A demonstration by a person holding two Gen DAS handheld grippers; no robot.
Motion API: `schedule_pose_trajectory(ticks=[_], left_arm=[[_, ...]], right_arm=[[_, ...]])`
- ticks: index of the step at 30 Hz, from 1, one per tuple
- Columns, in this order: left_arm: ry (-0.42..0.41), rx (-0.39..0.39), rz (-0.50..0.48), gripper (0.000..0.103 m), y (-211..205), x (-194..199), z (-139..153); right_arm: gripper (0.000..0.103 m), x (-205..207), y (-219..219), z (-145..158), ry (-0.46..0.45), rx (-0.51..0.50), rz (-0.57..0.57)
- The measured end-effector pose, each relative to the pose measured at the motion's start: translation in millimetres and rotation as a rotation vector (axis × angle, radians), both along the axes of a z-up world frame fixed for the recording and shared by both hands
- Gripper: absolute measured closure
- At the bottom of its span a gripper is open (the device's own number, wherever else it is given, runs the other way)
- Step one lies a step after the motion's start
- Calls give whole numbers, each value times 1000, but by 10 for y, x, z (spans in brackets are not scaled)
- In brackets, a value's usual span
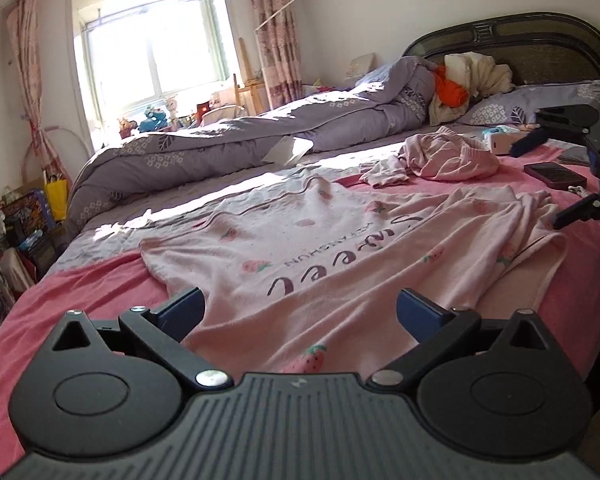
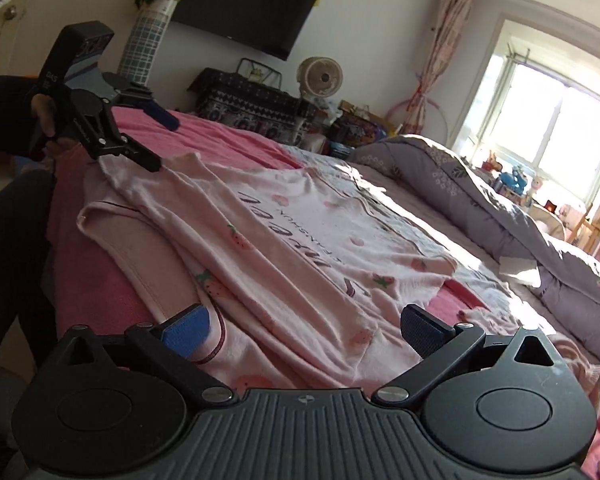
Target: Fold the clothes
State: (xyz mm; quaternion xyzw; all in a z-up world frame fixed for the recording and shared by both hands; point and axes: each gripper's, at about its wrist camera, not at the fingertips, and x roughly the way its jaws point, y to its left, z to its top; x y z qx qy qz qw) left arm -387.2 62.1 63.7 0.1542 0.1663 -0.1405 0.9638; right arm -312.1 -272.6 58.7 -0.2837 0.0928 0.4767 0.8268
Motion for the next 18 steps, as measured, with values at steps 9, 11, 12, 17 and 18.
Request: schedule_pose_trajectory(ticks=[9,11,12,17,18], left_arm=[[161,41,-329,0,-430,721,-134],[244,29,-316,0,-377,840,-311],[297,8,-312,0,-323,902,-416],[433,-148,-300,0,-114,1145,-500],[429,-144,-302,0,-121,1143,-502]], right_arm=[[0,837,824,130,317,-5,318],[0,1010,911,-70,393,-59,290],[0,1073,923,-184,429,-85,273],[0,1205,845,-287,538,-48,262],[0,1198,826,-290,537,-51,260]])
